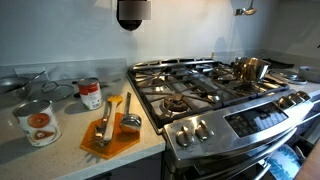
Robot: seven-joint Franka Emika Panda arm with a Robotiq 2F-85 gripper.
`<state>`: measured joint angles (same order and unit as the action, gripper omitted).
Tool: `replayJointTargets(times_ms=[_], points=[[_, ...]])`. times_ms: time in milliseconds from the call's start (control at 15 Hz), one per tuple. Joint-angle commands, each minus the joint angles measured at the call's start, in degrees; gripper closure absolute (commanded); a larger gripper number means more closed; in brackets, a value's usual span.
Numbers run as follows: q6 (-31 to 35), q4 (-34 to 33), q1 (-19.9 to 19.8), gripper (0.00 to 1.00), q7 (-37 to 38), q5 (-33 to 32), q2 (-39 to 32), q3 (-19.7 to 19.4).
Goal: Pick up the silver utensil from the silver pot and put it in the gray bowl
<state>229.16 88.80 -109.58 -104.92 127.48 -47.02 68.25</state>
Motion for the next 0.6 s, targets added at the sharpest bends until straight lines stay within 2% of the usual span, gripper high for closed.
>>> replayJointTargets(times_ms=[0, 67, 133, 533], points=[[6.28, -1.08, -1.43, 0.00, -14.07, 6.99, -2.33, 0.41], [8.29, -1.55, -1.00, 0.00, -17.51, 8.17, -2.55, -0.34], [4.09, -0.91, 0.40, 0.00, -12.85, 7.99, 0.77, -2.63], [3.90, -1.11, 1.40, 0.00, -13.93, 8.85, 1.43, -3.90]])
